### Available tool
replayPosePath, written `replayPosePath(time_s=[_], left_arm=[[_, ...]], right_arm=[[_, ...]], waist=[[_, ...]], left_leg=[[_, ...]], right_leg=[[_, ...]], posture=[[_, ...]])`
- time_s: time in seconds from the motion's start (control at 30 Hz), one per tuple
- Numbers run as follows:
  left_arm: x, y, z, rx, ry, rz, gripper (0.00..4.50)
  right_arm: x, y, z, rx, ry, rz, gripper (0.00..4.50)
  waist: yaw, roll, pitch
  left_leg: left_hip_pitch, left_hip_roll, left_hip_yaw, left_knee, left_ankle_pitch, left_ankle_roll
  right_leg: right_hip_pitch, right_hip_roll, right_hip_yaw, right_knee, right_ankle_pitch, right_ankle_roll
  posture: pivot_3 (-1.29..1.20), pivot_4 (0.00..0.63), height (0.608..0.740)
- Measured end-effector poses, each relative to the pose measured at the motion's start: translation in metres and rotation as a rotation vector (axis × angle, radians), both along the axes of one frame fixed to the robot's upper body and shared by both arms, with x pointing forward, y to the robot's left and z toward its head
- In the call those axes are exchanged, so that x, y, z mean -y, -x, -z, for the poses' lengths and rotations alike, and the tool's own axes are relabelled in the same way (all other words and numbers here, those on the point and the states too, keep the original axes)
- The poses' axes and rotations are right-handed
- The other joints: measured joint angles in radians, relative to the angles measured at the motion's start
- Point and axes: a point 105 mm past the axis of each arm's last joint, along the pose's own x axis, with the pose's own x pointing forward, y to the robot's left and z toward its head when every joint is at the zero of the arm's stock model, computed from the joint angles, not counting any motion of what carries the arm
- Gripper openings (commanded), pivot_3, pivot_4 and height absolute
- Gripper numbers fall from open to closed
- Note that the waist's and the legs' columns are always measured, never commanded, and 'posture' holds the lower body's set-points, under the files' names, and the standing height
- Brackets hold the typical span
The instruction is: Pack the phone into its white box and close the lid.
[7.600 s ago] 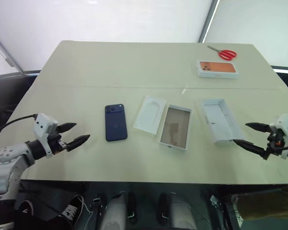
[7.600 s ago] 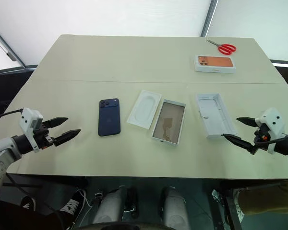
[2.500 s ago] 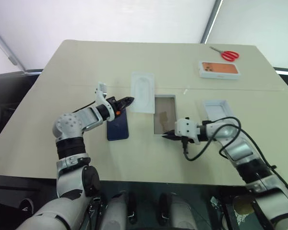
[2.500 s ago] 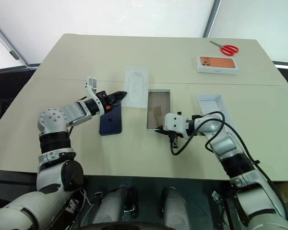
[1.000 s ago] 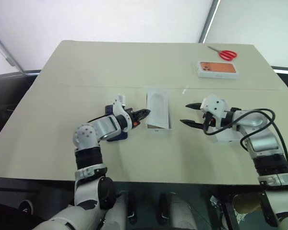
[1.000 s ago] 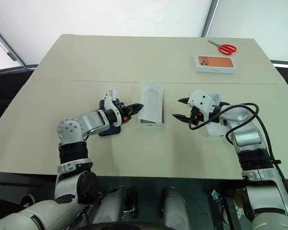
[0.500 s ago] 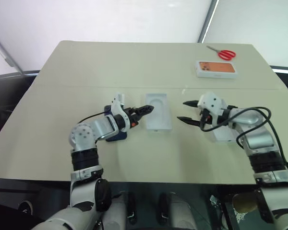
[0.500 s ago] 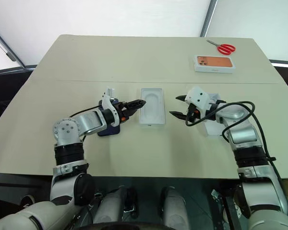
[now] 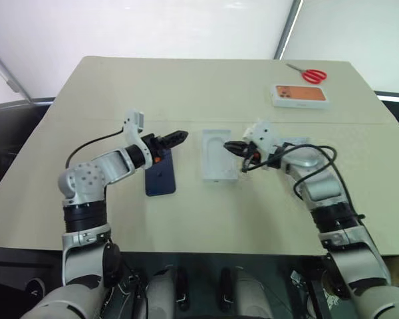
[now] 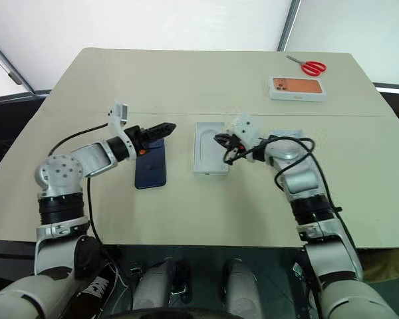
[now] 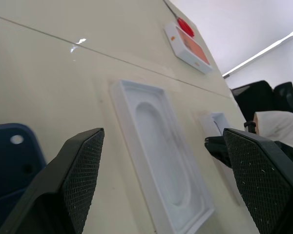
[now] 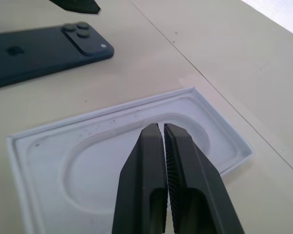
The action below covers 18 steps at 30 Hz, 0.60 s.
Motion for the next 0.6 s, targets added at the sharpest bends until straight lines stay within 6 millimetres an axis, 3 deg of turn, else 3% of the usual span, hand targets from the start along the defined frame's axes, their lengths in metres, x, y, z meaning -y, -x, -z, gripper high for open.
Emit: replayPosePath(time_s=[0.1, 0.27, 0.43, 0.6], left_arm=[[-0.013, 0.002, 0.004, 0.001, -0.022, -0.020, 4.11], [-0.040, 0.011, 0.021, -0.049, -0.034, -0.079, 4.11], [-0.055, 0.021, 0.021, -0.066, -0.030, -0.093, 4.11], [-0.070, 0.023, 0.017, -0.061, -0.043, -0.126, 4.11]], right_arm=[[-0.017, 0.001, 0.017, -0.022, 0.039, -0.016, 0.02], [-0.018, -0.003, 0.029, 0.028, 0.152, 0.003, 0.02], [-0.019, -0.006, 0.034, 0.078, 0.287, -0.036, 0.02], [-0.019, -0.006, 0.031, 0.040, 0.227, -0.036, 0.02]], waist=[[0.003, 0.000, 0.000], [0.000, 0.000, 0.000], [0.004, 0.000, 0.000], [0.003, 0.000, 0.000]], left_leg=[[0.000, 0.000, 0.000, 0.000, 0.000, 0.000], [0.000, 0.000, 0.000, 0.000, 0.000, 0.000], [0.000, 0.000, 0.000, 0.000, 0.000, 0.000], [0.000, 0.000, 0.000, 0.000, 0.000, -0.001]], right_leg=[[0.000, 0.000, 0.000, 0.000, 0.000, 0.000], [0.000, 0.000, 0.000, 0.000, 0.000, 0.000], [0.000, -0.001, 0.001, 0.000, 0.000, 0.000], [0.000, 0.000, 0.000, 0.000, 0.000, 0.000]], posture=[[0.00, 0.150, 0.738], [0.00, 0.150, 0.738], [0.00, 0.150, 0.738], [0.00, 0.150, 0.738]])
